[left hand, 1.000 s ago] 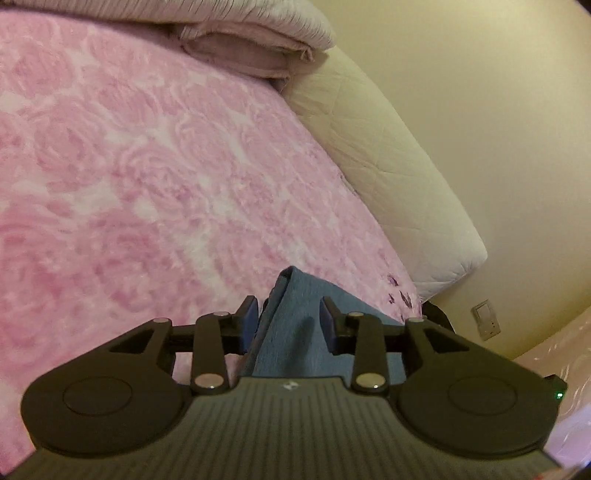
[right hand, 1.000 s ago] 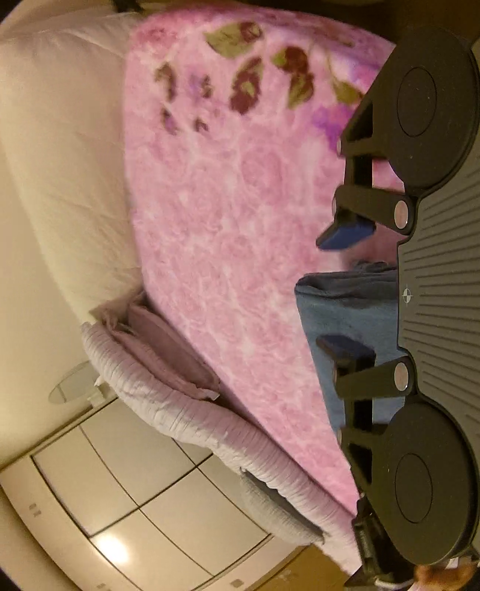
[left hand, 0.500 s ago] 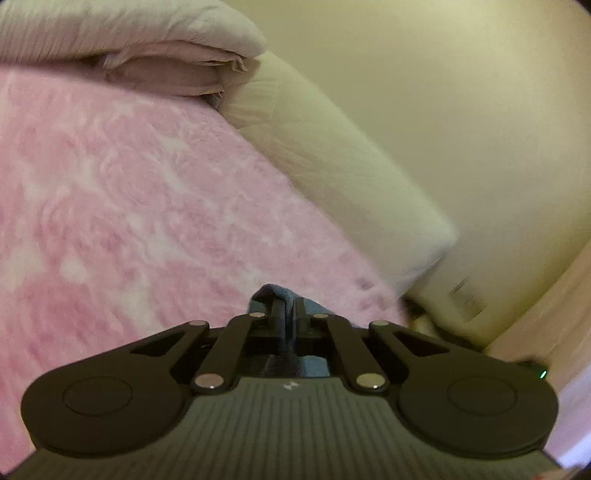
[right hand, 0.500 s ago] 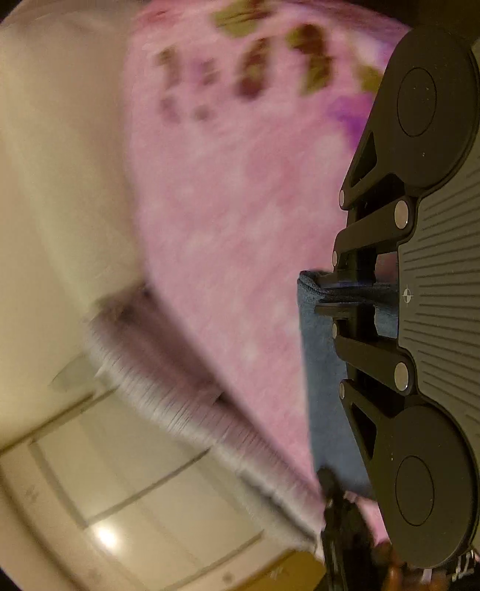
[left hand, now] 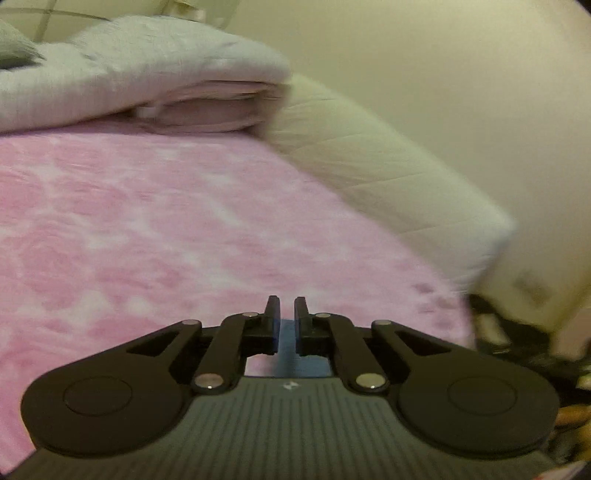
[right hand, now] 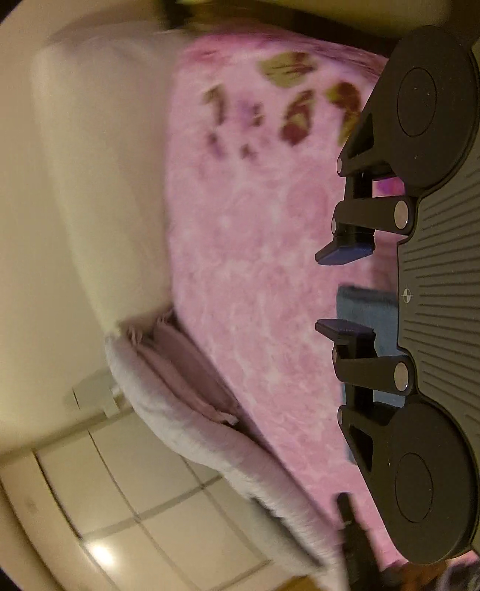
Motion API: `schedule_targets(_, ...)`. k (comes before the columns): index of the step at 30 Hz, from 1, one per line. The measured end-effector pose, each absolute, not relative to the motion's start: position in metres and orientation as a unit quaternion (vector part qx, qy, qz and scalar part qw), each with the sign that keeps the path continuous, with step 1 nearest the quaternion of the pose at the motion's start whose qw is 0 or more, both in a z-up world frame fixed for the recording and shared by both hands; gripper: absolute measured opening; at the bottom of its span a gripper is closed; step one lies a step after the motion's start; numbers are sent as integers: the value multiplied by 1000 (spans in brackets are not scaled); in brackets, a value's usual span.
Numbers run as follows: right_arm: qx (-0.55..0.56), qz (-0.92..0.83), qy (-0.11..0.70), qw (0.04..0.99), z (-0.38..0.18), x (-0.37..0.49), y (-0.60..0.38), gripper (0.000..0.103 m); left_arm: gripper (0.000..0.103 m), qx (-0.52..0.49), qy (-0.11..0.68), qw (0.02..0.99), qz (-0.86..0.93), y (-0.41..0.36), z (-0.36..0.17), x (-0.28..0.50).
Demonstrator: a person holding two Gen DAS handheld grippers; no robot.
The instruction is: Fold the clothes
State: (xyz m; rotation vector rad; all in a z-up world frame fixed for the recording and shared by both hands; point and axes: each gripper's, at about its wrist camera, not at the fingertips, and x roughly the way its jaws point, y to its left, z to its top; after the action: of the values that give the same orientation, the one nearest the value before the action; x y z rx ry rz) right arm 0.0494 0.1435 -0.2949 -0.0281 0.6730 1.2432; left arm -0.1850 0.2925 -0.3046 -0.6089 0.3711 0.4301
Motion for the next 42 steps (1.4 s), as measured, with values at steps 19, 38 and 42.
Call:
schedule_targets(19, -136, 551, 388, 726, -369, 66, 236, 32, 3, -243, 321, 881, 248, 305, -365, -89)
schedule_targets(38, -147, 545, 348, 749, -359, -29, 127, 32, 7, -206, 345, 878, 259, 190, -326, -168)
schedule_targets(42, -121, 534, 388, 742, -342, -17, 122, 33, 8, -211, 359, 863, 286, 187, -317, -166)
